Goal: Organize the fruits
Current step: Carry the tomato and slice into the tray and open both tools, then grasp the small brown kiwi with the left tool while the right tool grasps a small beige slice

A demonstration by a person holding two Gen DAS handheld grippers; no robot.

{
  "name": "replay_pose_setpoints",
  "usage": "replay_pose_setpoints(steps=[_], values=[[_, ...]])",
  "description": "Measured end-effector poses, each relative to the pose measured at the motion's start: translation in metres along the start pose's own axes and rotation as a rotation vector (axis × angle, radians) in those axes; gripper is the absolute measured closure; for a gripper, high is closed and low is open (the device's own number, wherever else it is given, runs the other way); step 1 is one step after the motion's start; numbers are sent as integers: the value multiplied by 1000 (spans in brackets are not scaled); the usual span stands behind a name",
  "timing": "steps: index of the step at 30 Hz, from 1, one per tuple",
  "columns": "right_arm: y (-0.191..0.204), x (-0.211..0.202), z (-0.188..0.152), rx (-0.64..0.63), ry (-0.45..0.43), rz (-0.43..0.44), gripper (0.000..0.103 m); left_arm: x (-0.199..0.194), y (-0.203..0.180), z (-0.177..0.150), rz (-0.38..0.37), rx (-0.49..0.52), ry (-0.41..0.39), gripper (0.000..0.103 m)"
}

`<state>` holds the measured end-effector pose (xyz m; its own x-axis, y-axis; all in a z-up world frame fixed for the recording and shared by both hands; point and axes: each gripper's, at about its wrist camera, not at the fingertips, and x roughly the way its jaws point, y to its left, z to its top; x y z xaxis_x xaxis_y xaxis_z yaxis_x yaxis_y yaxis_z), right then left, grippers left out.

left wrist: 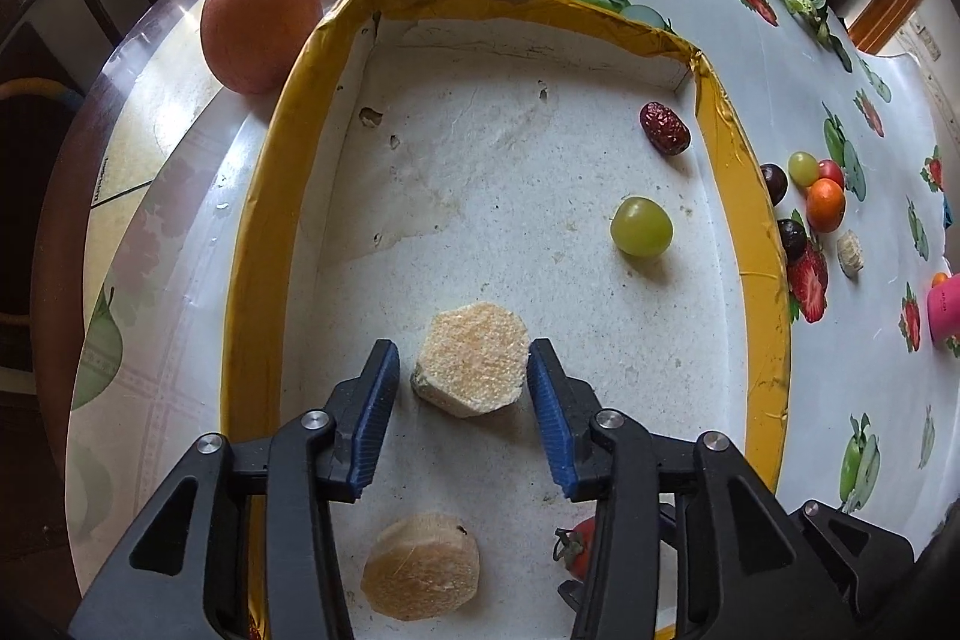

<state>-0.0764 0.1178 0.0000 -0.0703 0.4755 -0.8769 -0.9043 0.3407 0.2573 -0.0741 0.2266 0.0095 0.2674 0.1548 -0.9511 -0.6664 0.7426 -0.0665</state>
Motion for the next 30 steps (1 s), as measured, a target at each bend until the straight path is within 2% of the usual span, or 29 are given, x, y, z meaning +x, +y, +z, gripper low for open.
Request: replay_pose_setpoints(steps=[2,8,13,22,30], values=[[-3,-11,-1,9,-25,8,62,-5,1,1,-4,-8,-17,48],[-17,-54,-10,36,-115,0,61,-20,7,4,-30,-36,-39,48],[-42,-85,-21,111,-166,-23,61,-29,3,0,-47,-40,-50,48],[-98,-116,-50,269,-209,-94,60,-50,-43,-2,-116,30,-75,48],[-131,-135,-69,349,-236,-149,60,-57,-99,-9,-197,117,-65,48]])
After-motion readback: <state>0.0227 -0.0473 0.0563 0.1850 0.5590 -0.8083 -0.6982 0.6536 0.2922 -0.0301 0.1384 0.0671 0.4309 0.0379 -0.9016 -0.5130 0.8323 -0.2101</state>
